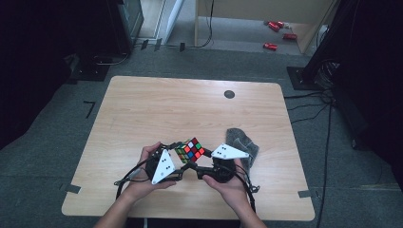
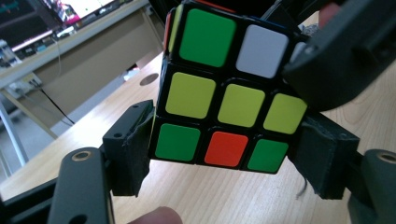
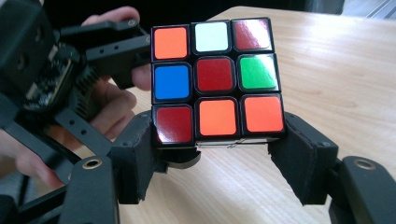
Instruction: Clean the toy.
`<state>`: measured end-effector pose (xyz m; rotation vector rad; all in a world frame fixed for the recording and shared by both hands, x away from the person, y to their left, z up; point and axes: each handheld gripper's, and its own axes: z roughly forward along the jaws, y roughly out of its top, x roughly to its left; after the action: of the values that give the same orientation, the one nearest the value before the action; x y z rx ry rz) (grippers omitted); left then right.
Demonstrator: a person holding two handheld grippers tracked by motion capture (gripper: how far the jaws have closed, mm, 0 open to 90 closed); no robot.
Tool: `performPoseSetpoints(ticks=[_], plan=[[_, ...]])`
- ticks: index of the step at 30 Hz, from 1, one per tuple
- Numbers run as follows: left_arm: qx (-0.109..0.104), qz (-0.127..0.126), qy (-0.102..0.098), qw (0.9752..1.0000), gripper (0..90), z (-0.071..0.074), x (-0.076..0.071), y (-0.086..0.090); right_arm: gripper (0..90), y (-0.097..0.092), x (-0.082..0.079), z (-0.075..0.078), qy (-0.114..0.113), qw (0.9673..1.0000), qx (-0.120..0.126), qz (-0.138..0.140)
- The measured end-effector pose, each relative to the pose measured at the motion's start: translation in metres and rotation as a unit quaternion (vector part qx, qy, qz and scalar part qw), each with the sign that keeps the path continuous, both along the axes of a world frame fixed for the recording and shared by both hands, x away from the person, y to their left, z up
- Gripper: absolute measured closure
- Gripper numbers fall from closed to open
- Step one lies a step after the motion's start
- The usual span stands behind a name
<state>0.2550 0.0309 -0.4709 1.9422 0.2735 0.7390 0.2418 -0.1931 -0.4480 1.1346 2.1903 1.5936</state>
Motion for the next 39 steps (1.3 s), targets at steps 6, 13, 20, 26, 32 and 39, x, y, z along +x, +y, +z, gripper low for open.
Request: performPoseSetpoints(ticks=[6, 13, 20, 26, 32, 39], plan=[[0.022, 0.001, 0.001, 0.9997, 31.7, -0.005, -0.001, -0.006, 35.0, -0.008, 0.008, -0.005, 0.055, 0.9982, 0.022, 0.009], [0.024, 0.009, -0.01, 0.9996, 34.3, -0.003, -0.002, -0.006, 34.8, -0.008, 0.009, -0.005, 0.056, 0.998, 0.028, 0.006], [0.007, 0.022, 0.012, 0.9997, 34.5, -0.001, 0.003, 0.0, 31.8, -0.012, 0.009, 0.0, 0.034, 0.9988, 0.032, 0.011], [-0.019, 0.034, 0.033, 0.9987, 34.5, 0.0, 0.009, 0.008, 27.9, -0.028, 0.008, 0.015, -0.003, 0.9992, 0.041, -0.002], [-0.026, 0.037, 0.043, 0.9981, 34.5, 0.001, 0.012, 0.011, 32.0, -0.048, 0.013, 0.02, -0.018, 0.9987, 0.028, -0.039], [-0.024, 0.039, 0.057, 0.9973, 34.5, 0.001, 0.013, 0.012, 26.4, -0.073, 0.026, 0.008, -0.022, 0.9899, -0.063, -0.125]])
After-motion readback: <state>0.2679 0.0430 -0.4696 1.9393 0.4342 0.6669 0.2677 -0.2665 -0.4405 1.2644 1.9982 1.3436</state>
